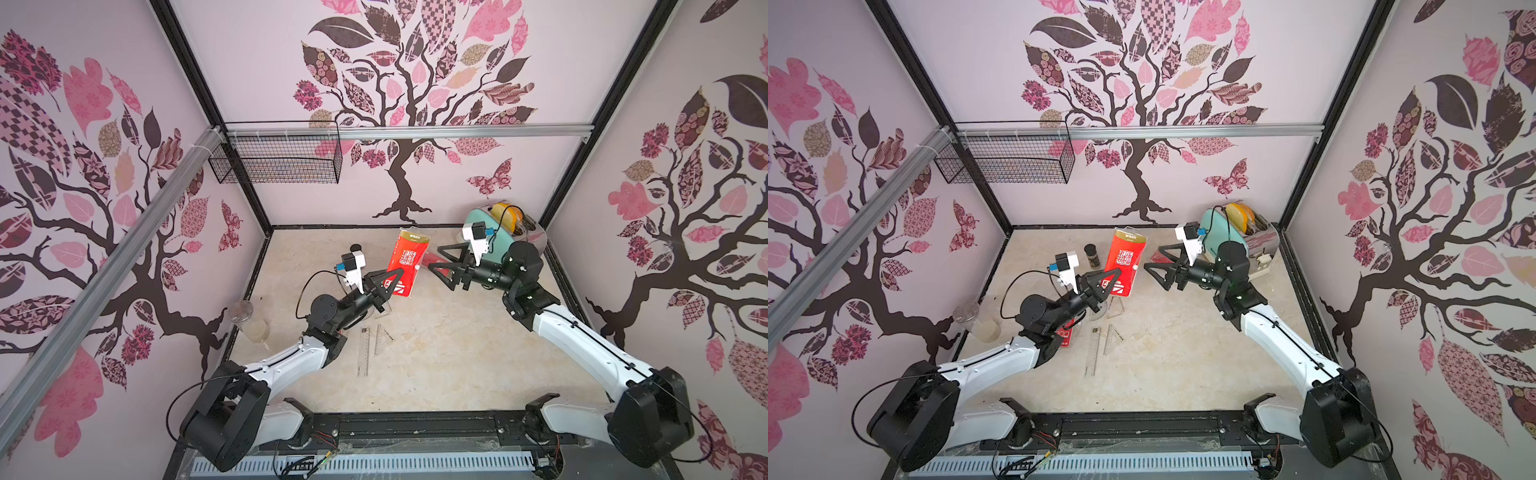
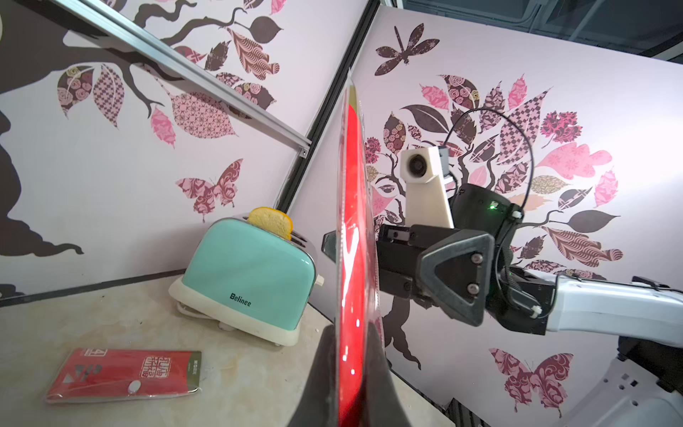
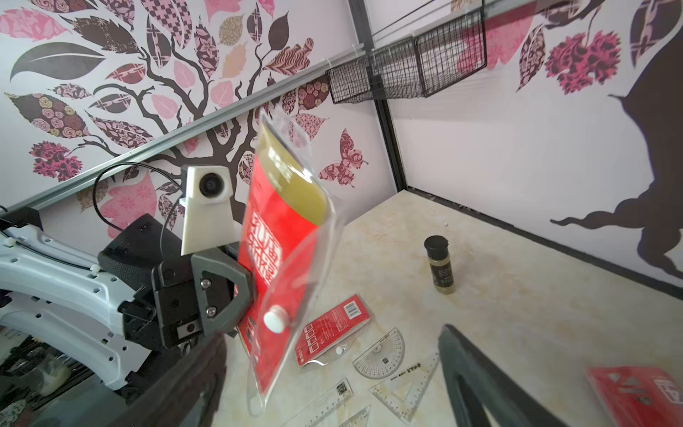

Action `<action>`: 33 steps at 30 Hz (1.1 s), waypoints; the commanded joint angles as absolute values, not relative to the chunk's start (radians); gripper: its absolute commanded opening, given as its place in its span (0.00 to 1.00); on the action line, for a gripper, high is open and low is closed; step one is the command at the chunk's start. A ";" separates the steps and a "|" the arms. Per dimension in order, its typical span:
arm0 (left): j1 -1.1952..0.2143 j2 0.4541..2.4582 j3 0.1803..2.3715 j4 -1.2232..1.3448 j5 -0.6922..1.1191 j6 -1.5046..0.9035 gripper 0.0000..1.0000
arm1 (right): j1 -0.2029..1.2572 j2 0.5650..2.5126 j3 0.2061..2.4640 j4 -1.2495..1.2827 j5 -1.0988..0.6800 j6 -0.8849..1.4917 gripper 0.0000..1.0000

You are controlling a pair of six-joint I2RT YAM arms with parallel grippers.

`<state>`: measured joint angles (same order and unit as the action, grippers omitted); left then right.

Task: Open the ruler set and take out the ruler
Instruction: Open the ruler set bag.

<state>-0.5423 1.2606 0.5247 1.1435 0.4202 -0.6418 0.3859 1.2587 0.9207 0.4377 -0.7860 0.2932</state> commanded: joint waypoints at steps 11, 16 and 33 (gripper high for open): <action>-0.546 1.237 0.520 1.197 0.418 -0.641 0.00 | 0.394 1.326 0.940 0.645 -1.001 0.440 0.77; -0.546 1.288 0.539 1.247 0.435 -0.685 0.00 | 0.399 1.344 0.949 0.654 -1.014 0.448 0.71; -0.566 1.348 0.573 1.253 0.459 -0.709 0.00 | 0.418 1.396 0.978 0.764 -1.037 0.502 0.45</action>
<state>-0.5621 1.3312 0.5484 1.2209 0.4431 -0.6960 0.4065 1.3876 0.9295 0.7078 -1.0100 0.4824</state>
